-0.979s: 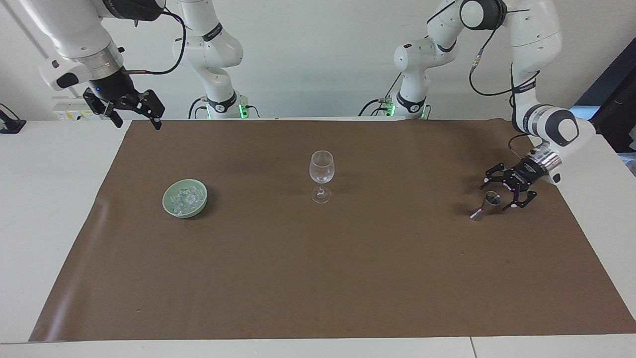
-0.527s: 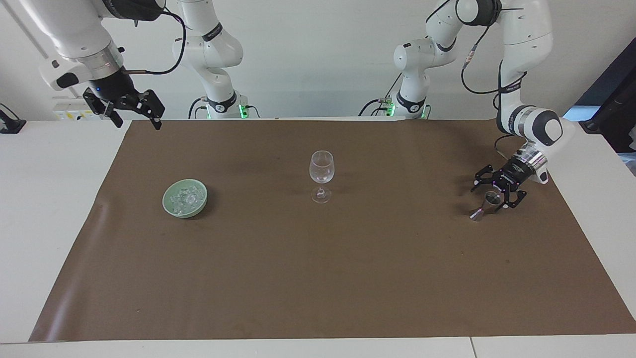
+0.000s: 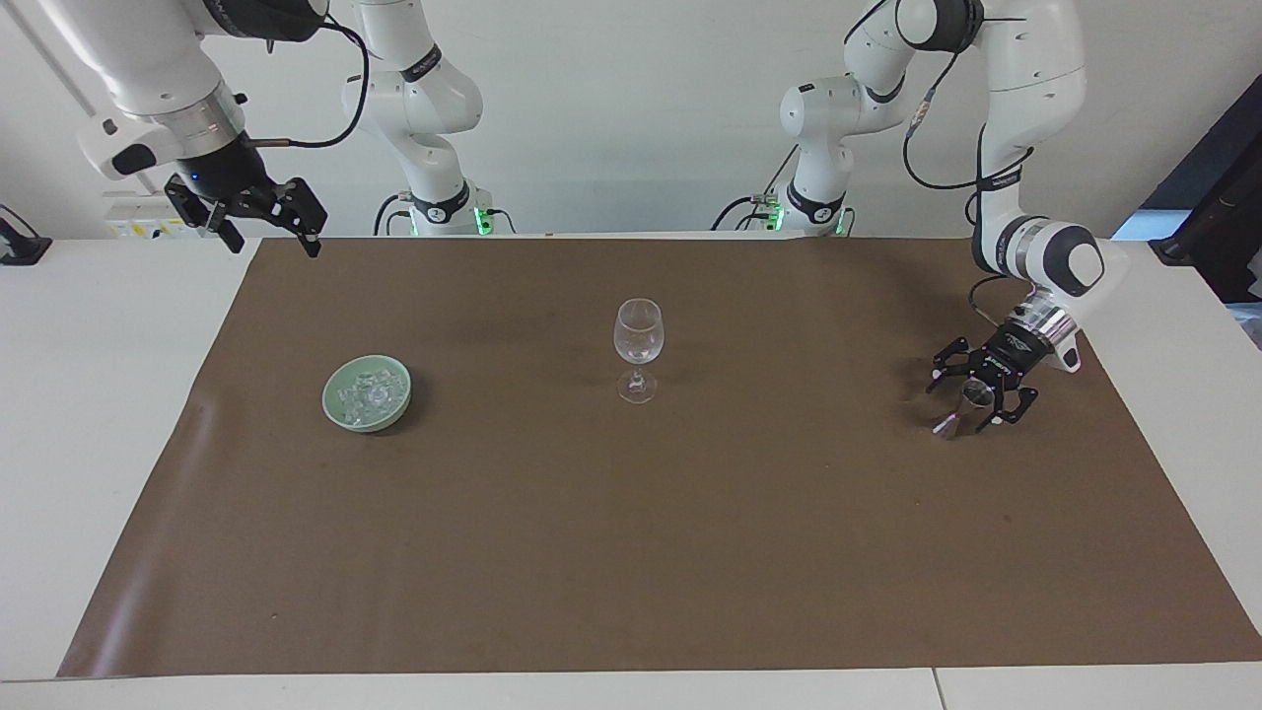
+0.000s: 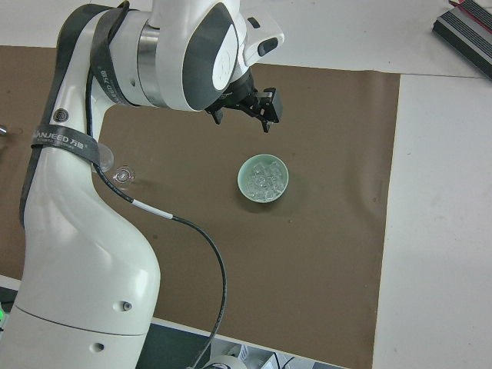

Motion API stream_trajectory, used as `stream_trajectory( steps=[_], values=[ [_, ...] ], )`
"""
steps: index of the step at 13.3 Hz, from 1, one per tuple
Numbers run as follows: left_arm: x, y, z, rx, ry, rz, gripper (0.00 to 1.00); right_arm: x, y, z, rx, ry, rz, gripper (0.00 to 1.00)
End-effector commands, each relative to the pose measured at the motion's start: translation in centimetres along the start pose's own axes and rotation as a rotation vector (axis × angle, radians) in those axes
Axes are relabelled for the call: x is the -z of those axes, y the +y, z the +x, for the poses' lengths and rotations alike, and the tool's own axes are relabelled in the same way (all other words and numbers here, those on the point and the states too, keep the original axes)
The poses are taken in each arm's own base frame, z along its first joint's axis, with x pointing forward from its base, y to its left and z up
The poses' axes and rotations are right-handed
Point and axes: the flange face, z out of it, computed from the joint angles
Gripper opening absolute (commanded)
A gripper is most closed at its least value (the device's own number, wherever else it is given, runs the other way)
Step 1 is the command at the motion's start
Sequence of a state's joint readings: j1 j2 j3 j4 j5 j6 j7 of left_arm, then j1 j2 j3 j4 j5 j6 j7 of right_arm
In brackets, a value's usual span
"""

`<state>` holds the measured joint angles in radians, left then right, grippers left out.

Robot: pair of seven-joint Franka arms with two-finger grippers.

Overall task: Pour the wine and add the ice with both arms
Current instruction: 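Close the left gripper around the metal jigger cup and lift it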

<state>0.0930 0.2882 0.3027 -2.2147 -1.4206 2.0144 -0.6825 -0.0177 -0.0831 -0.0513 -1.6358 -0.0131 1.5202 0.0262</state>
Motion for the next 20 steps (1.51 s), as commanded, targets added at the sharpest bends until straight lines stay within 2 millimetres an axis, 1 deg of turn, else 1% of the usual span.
stream_trajectory(
  steps=[1,3,4,5,6,10,12,13,15,16,19,20],
  values=[
    [0.3,-0.5,-0.2,-0.006,0.008,-0.030,0.98,0.1,0.3,-0.4,0.016,0.005,0.004,1.00],
    [0.7,-0.4,-0.2,-0.004,0.002,-0.035,0.95,0.1,0.4,-0.4,0.014,0.005,0.005,1.00],
    [0.7,-0.4,-0.3,-0.006,0.002,-0.035,0.92,0.1,0.4,-0.4,0.016,0.005,0.005,1.00],
    [0.9,-0.3,-0.3,-0.007,0.001,-0.039,0.55,0.1,0.3,-0.4,0.017,0.005,0.004,1.00],
    [1.1,-0.3,-0.5,-0.009,-0.002,-0.043,0.01,0.1,0.3,-0.4,0.016,0.005,0.004,1.00],
    [1.6,-0.1,-0.8,-0.012,-0.008,-0.053,0.00,0.1,0.3,-0.4,0.016,0.005,0.004,1.00],
    [1.9,0.0,-1.3,-0.015,-0.016,-0.058,0.00,0.1,0.3,-0.4,0.016,0.005,0.004,1.00],
    [2.4,0.0,-2.3,-0.022,-0.028,-0.067,0.00,0.1,0.3,-0.4,0.016,0.005,0.004,1.00],
    [3.5,-0.4,-5.3,-0.007,-0.058,-0.082,0.00,0.1,0.3,-0.4,0.016,0.005,0.004,1.00],
    [4.0,-0.5,-7.5,-0.010,-0.078,-0.087,0.00,0.1,0.3,-0.4,0.016,0.005,0.004,1.00],
    [3.7,-1.8,-13.1,-0.008,-0.101,-0.032,0.00,0.1,0.3,-0.4,0.017,0.005,0.004,1.00],
    [3.0,-2.6,-15.2,-0.019,-0.083,0.014,0.00,0.1,0.3,-0.4,0.016,0.005,0.004,1.00]
  ],
)
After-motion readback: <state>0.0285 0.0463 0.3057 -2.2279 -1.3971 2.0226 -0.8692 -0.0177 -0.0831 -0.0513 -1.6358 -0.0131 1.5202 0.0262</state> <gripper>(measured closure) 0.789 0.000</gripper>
